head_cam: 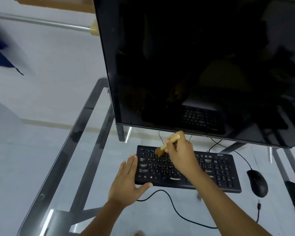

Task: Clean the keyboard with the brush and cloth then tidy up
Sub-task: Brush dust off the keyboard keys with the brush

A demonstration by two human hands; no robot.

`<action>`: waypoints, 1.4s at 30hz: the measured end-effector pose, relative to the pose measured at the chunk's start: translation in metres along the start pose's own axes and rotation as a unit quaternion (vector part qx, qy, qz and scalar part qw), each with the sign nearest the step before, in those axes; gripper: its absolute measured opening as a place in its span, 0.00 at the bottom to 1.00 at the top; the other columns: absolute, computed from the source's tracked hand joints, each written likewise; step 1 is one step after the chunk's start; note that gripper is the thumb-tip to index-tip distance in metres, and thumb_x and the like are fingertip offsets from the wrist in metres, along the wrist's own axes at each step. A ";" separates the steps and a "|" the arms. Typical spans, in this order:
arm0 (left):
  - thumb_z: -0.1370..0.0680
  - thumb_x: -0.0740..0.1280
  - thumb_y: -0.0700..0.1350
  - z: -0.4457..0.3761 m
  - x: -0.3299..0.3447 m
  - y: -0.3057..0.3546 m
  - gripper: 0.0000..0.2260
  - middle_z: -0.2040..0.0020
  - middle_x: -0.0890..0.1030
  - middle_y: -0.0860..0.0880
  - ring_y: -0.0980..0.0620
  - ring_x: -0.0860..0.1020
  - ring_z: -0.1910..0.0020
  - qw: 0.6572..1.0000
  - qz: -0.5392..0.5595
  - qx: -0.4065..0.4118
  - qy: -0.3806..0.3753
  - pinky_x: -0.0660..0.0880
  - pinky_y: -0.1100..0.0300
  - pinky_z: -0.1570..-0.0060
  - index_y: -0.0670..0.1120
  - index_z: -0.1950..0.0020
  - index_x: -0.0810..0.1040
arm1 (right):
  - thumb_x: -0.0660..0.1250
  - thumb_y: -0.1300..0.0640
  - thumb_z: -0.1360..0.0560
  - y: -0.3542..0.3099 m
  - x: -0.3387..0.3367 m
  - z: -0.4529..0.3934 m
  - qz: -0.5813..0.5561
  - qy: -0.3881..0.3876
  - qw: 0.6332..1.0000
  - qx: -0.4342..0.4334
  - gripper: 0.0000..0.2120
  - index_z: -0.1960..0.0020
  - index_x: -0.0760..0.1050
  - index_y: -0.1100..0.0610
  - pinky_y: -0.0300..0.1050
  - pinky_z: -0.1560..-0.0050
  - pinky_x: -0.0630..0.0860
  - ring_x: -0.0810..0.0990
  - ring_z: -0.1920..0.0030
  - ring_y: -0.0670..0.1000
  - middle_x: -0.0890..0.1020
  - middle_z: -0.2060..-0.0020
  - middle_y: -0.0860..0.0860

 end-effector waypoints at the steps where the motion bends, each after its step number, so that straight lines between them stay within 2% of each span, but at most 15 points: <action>1: 0.29 0.58 0.73 -0.001 -0.002 0.002 0.46 0.22 0.47 0.54 0.60 0.41 0.24 1.000 0.003 0.003 0.009 0.45 0.58 0.25 0.47 0.21 0.46 | 0.60 0.53 0.19 -0.002 0.003 -0.001 0.009 -0.037 0.999 -0.008 0.06 0.53 0.67 0.54 0.45 0.63 0.81 0.82 0.63 0.45 0.82 0.64 0.48; 4: 0.28 0.58 0.73 0.001 -0.002 0.003 0.46 0.22 0.48 0.54 0.59 0.41 0.24 1.000 -0.005 0.011 0.006 0.46 0.56 0.24 0.47 0.22 0.46 | 0.57 0.53 0.18 -0.004 0.010 -0.003 0.076 -0.050 0.995 -0.047 0.06 0.53 0.66 0.53 0.51 0.61 0.81 0.82 0.61 0.47 0.81 0.62 0.48; 6: 0.28 0.58 0.73 0.003 0.001 0.002 0.45 0.22 0.50 0.53 0.58 0.44 0.23 1.000 -0.003 0.010 0.003 0.48 0.54 0.24 0.47 0.22 0.46 | 0.59 0.54 0.18 -0.008 0.008 -0.003 0.036 0.010 0.997 -0.060 0.05 0.52 0.67 0.54 0.41 0.62 0.80 0.81 0.62 0.42 0.82 0.61 0.46; 9: 0.28 0.58 0.73 0.002 0.001 0.001 0.45 0.22 0.52 0.52 0.57 0.45 0.23 1.000 0.003 0.009 0.011 0.49 0.53 0.24 0.46 0.22 0.48 | 0.60 0.54 0.19 -0.018 0.017 -0.005 0.050 -0.031 0.996 -0.073 0.07 0.54 0.67 0.56 0.35 0.67 0.74 0.80 0.66 0.40 0.80 0.65 0.45; 13: 0.28 0.60 0.72 0.002 -0.001 0.002 0.45 0.22 0.54 0.52 0.58 0.45 0.23 1.000 0.001 0.015 0.024 0.45 0.58 0.25 0.46 0.22 0.50 | 0.60 0.53 0.19 -0.017 0.021 -0.012 0.028 0.025 0.997 -0.064 0.06 0.52 0.67 0.55 0.47 0.62 0.79 0.80 0.61 0.46 0.81 0.60 0.49; 16: 0.28 0.59 0.72 0.001 -0.003 0.004 0.44 0.23 0.52 0.53 0.61 0.42 0.24 1.000 0.002 0.014 0.027 0.44 0.58 0.25 0.48 0.22 0.48 | 0.61 0.52 0.20 -0.023 0.031 -0.015 0.013 -0.029 0.998 -0.060 0.06 0.52 0.68 0.54 0.50 0.58 0.81 0.82 0.59 0.46 0.82 0.59 0.50; 18: 0.28 0.59 0.72 0.001 -0.003 0.004 0.44 0.23 0.52 0.53 0.60 0.42 0.24 1.000 0.002 0.016 0.025 0.44 0.58 0.25 0.48 0.22 0.48 | 0.61 0.53 0.20 -0.025 0.034 -0.016 0.023 -0.012 0.997 -0.070 0.06 0.52 0.68 0.54 0.53 0.58 0.80 0.81 0.59 0.48 0.81 0.59 0.50; 22: 0.28 0.58 0.73 0.001 -0.004 0.005 0.45 0.23 0.52 0.53 0.58 0.43 0.24 1.000 0.000 0.010 0.022 0.43 0.58 0.25 0.47 0.22 0.48 | 0.62 0.53 0.20 -0.021 0.040 -0.012 -0.024 0.024 0.998 -0.057 0.06 0.51 0.69 0.54 0.46 0.56 0.81 0.82 0.58 0.44 0.83 0.59 0.48; 25: 0.28 0.59 0.72 0.001 -0.002 0.002 0.45 0.22 0.55 0.51 0.56 0.47 0.23 1.000 0.001 0.011 0.018 0.48 0.54 0.24 0.46 0.22 0.50 | 0.62 0.54 0.20 -0.015 0.043 -0.006 -0.008 0.030 0.998 -0.058 0.04 0.51 0.70 0.54 0.45 0.60 0.79 0.80 0.61 0.45 0.81 0.60 0.48; 27: 0.28 0.58 0.72 0.001 -0.002 0.002 0.45 0.22 0.55 0.50 0.55 0.48 0.23 1.000 0.000 0.012 0.016 0.50 0.52 0.24 0.45 0.22 0.50 | 0.63 0.57 0.20 -0.006 0.033 -0.004 -0.038 0.059 0.997 -0.038 0.03 0.51 0.71 0.56 0.36 0.62 0.77 0.81 0.62 0.40 0.82 0.62 0.45; 30: 0.27 0.59 0.72 0.000 -0.002 0.002 0.44 0.22 0.55 0.51 0.55 0.48 0.23 1.000 -0.002 0.018 0.021 0.49 0.53 0.24 0.45 0.22 0.51 | 0.64 0.55 0.21 0.002 0.020 -0.001 -0.006 0.027 0.999 -0.029 0.06 0.53 0.69 0.57 0.34 0.68 0.75 0.80 0.66 0.36 0.80 0.67 0.41; 33: 0.28 0.59 0.72 0.000 -0.003 0.002 0.44 0.22 0.55 0.51 0.55 0.47 0.23 1.000 -0.004 0.012 0.017 0.48 0.54 0.25 0.46 0.22 0.51 | 0.64 0.59 0.21 0.010 0.005 0.002 -0.027 0.082 0.995 -0.039 0.05 0.54 0.71 0.60 0.31 0.73 0.69 0.78 0.70 0.38 0.78 0.70 0.42; 36: 0.28 0.58 0.72 -0.001 -0.003 0.003 0.45 0.22 0.55 0.51 0.56 0.45 0.23 1.000 -0.003 0.008 0.017 0.45 0.55 0.25 0.46 0.22 0.51 | 0.64 0.55 0.21 0.009 0.008 0.004 0.013 0.016 0.999 -0.049 0.07 0.55 0.70 0.57 0.33 0.73 0.69 0.77 0.72 0.41 0.79 0.69 0.44; 40: 0.28 0.58 0.73 0.000 -0.004 0.003 0.45 0.22 0.54 0.52 0.58 0.44 0.23 1.000 -0.003 0.001 0.013 0.42 0.59 0.26 0.47 0.22 0.50 | 0.65 0.59 0.21 0.008 0.003 0.005 -0.015 0.078 0.995 -0.055 0.07 0.57 0.71 0.61 0.27 0.70 0.68 0.78 0.70 0.36 0.77 0.71 0.42; 42: 0.28 0.59 0.73 -0.001 -0.004 0.002 0.45 0.22 0.55 0.52 0.58 0.45 0.23 1.000 0.002 -0.001 0.009 0.44 0.58 0.25 0.47 0.22 0.51 | 0.65 0.57 0.21 0.005 0.007 0.005 0.006 0.018 0.998 -0.055 0.08 0.58 0.70 0.59 0.30 0.72 0.69 0.78 0.72 0.39 0.79 0.72 0.45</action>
Point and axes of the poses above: each hand's wrist, its own z-axis away from the middle knuckle, its own x-axis out of the palm, y = z × x, the point moved 3 cm from there along -z, towards the middle knuckle
